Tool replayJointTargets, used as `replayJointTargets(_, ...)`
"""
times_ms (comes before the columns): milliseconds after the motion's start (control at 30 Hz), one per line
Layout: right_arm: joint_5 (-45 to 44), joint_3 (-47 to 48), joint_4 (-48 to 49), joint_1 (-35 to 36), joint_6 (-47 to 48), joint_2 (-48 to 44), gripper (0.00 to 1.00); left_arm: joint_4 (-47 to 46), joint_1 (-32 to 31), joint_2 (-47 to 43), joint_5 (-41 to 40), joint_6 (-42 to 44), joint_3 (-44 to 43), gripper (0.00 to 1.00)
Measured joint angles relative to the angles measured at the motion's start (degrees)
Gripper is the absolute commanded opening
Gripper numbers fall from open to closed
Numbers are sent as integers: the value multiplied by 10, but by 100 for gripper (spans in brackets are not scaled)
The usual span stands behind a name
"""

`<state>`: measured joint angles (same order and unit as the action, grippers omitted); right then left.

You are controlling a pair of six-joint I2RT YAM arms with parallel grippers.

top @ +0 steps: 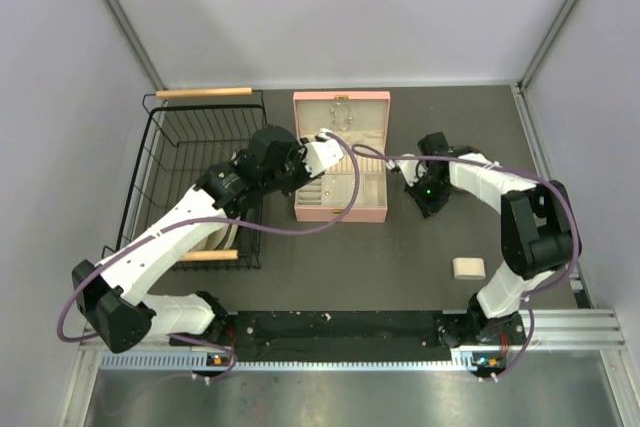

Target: Organize the mixed jewelry

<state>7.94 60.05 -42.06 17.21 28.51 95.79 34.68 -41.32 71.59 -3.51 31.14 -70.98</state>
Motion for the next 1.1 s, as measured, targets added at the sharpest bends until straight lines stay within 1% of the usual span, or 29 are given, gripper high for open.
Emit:
replayJointTargets(100,17,15,-22,0,-1,-15,0,-1,0,0,9,-4,0,40)
replayJointTargets(233,74,65,-72,0,-5,-36,0,-7,0,-1,26,-15,0,39)
replayJointTargets(500,303,245,-214,-1,-21,-46,0,-49,1,-6,78,-37,-4,40)
replayJointTargets(633,440,373,-290,-11,-27,-34,0,-63,1,-6,104,-45,-26,39)
replayJointTargets(767,562,467,-320,-34,-28,-10,0,-80,1,-4,133,-49,-56,40)
replayJointTargets(900,643,498,-332,-45,-31,13,0,-85,0,5,143,-49,-93,39)
replayJointTargets(967,672,499,-339,-45,-32,23,0,-81,0,6,141,-41,-105,41)
replayJointTargets(1100,717,508,-347,-45,-33,41,0,-65,-3,0,137,14,-107,42)
